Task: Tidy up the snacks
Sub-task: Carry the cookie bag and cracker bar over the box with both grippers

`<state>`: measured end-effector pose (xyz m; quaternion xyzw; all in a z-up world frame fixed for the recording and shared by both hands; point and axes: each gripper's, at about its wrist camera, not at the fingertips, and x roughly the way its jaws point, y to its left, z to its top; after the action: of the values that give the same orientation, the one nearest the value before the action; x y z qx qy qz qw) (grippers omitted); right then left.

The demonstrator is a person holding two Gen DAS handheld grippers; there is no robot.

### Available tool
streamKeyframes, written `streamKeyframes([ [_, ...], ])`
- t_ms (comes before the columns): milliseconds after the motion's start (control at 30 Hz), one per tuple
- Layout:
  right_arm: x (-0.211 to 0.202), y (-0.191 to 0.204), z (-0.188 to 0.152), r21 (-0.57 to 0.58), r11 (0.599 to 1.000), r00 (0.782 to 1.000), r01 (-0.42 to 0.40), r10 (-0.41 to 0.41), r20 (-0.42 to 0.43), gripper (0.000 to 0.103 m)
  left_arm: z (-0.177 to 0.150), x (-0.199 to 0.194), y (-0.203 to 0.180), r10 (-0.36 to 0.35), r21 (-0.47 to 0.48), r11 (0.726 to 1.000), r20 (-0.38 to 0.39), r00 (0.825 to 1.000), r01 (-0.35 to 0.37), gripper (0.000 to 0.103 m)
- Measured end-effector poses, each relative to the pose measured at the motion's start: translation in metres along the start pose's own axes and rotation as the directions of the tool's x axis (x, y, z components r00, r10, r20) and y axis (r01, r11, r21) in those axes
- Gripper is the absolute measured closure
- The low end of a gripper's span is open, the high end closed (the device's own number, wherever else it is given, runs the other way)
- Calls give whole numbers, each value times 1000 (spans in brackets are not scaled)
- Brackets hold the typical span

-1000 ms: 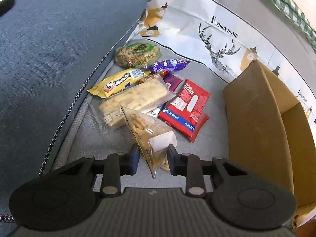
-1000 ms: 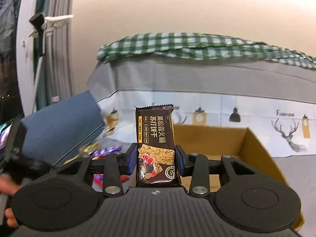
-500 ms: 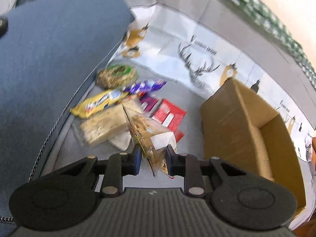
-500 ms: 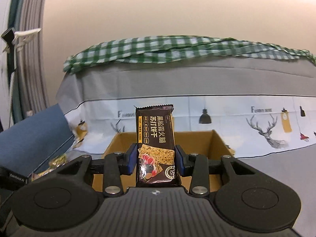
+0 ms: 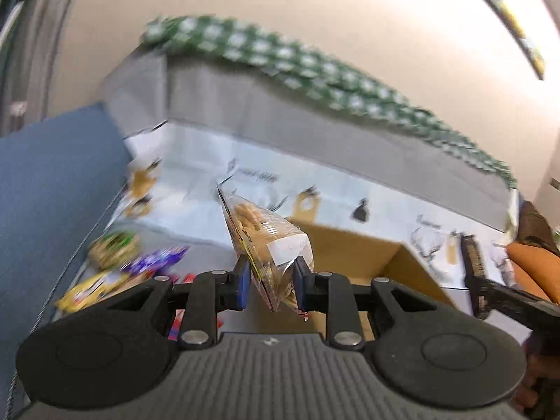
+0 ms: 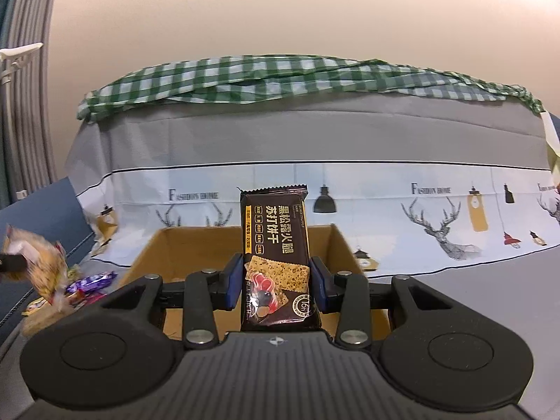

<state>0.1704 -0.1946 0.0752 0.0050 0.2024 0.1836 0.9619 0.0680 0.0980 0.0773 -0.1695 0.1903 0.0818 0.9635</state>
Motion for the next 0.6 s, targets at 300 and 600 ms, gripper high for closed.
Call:
streamKeyframes([
  [300,11,-20,0,17,999,999,39,-39,-24,62,8,34,-65,-151,13,988,22,988,151,75],
  [600,15,-19,-4,-38,998,997,57,-59,-42,62,-9,50,-78,-188,44,981,-29,982,190,75],
])
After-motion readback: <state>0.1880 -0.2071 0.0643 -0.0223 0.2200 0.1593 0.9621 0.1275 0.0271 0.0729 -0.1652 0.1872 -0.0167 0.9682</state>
